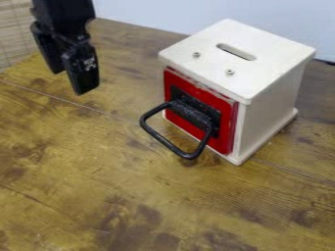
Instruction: Close the drawer
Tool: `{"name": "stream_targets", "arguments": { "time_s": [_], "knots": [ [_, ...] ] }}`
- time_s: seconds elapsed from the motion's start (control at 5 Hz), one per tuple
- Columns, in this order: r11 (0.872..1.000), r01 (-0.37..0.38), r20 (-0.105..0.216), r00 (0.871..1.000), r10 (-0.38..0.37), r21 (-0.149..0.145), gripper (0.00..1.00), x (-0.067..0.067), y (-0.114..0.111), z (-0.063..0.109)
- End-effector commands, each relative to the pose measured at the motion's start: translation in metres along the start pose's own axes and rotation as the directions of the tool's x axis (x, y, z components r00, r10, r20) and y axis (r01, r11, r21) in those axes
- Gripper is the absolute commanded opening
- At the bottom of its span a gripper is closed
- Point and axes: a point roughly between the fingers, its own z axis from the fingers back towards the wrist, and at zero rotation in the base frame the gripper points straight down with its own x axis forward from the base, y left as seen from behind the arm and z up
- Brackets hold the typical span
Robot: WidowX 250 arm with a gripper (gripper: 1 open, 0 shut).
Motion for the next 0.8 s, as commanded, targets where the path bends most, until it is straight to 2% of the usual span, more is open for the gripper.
{"name": "stream_targets", "arguments": {
  "time_s": [0.0, 0.2, 0.6],
  "knots": [
    [0.997, 0.02, 0.058, 0.998, -0.024, 0.069, 1.0, -0.001, -0.011, 0.031],
    [0.994, 0.04, 0.064, 0.997, -0.047, 0.103, 1.0, -0.005, -0.019, 0.035],
    [0.982, -0.006, 0.076, 0.997, -0.008, 0.188, 1.0, -0.021, -0.005, 0.031]
  ]
}}
